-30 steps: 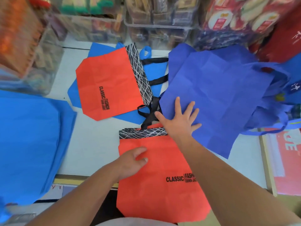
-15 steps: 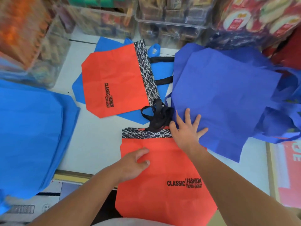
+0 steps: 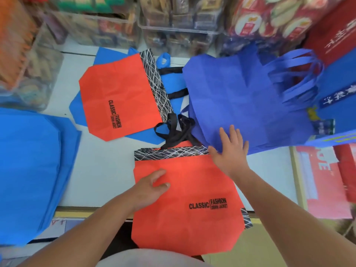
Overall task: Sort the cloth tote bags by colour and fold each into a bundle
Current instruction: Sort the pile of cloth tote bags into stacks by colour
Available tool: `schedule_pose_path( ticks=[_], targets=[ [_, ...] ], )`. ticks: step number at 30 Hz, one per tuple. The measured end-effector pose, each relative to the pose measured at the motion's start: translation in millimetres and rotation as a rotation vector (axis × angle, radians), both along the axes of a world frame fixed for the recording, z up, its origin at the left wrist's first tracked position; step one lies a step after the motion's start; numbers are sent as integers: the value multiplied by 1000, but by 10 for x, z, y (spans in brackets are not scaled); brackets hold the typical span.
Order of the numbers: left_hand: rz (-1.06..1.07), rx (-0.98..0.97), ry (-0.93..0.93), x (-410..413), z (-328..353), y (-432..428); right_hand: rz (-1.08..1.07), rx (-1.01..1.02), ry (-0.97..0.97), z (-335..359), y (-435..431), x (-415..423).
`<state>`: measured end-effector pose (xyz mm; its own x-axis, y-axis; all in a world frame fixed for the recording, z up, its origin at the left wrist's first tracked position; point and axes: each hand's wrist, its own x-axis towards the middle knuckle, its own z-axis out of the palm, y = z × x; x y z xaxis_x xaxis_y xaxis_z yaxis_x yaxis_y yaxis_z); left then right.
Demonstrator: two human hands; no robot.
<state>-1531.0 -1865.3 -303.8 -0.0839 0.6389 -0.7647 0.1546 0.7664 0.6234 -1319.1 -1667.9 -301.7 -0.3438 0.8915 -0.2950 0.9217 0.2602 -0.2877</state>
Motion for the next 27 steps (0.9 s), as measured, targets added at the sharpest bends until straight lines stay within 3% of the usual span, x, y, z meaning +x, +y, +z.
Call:
schedule_pose_path(
  ticks=[3,6,7,11,13,16,20,21,23,25,27],
  targets=[
    [197,30,-57,0,115,62,83,169,285,144,-480,-464],
    [358,105,82,-263,144,120,165,-167,406,126,-979,-983],
    [434,133,152,-426,137,130,150,-262,401,74,-1111,-1103],
    [641,136,454,-1302,49,155,223,-160,203,-160,-1317,-1331],
    [693,103,498,-1632,-16,176,233,-173,113,-205,-1318,-1339],
    [779,56,446,-1857,-109,268,174,-207,63,-208,-1287,-1318],
    [935,6,229,-1961,-255,439,99,-263,89,-159,-1231,-1300],
    [957,-10,207,-1988,-269,476,92,-278,82,-142,-1225,-1313],
    [912,-82,352,-2064,-319,530,83,-282,61,-121,-1216,-1348],
    [754,-114,563,-2104,-344,560,61,-275,42,-93,-1174,-1394],
    [596,-74,647,-2088,-355,568,28,-298,16,-65,-1118,-1422]
  ],
)
